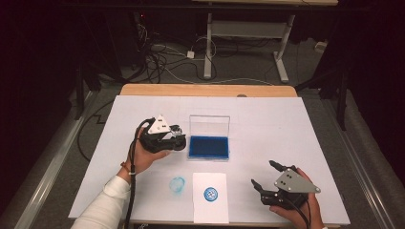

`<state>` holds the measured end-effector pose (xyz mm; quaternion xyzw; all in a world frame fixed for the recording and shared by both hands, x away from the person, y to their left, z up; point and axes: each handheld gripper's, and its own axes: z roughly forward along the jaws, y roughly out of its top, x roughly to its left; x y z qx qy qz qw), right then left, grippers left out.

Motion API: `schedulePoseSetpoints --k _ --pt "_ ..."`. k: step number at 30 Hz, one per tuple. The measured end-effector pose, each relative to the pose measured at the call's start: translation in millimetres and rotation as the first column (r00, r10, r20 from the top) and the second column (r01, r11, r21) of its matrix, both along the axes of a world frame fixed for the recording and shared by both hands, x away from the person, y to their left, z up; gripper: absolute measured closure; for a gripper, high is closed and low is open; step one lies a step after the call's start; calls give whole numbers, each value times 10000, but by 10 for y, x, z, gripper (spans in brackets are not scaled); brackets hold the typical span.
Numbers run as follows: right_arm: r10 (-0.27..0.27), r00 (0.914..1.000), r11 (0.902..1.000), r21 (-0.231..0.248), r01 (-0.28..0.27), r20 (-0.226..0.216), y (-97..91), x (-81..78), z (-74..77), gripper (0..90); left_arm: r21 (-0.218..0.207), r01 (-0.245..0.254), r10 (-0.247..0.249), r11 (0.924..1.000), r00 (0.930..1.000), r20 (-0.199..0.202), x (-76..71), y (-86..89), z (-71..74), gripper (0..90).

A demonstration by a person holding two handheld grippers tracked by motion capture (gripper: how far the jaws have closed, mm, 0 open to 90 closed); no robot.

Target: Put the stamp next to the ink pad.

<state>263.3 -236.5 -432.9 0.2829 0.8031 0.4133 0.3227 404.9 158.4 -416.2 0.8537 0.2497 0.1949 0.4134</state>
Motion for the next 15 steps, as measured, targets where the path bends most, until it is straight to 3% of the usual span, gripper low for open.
schedulePoseSetpoints --k 15 --pt "14 9999 9999 -167 -16 -115 13 4 -29 209 552 -345 364 9979 9987 -345 140 -55 -199 546"
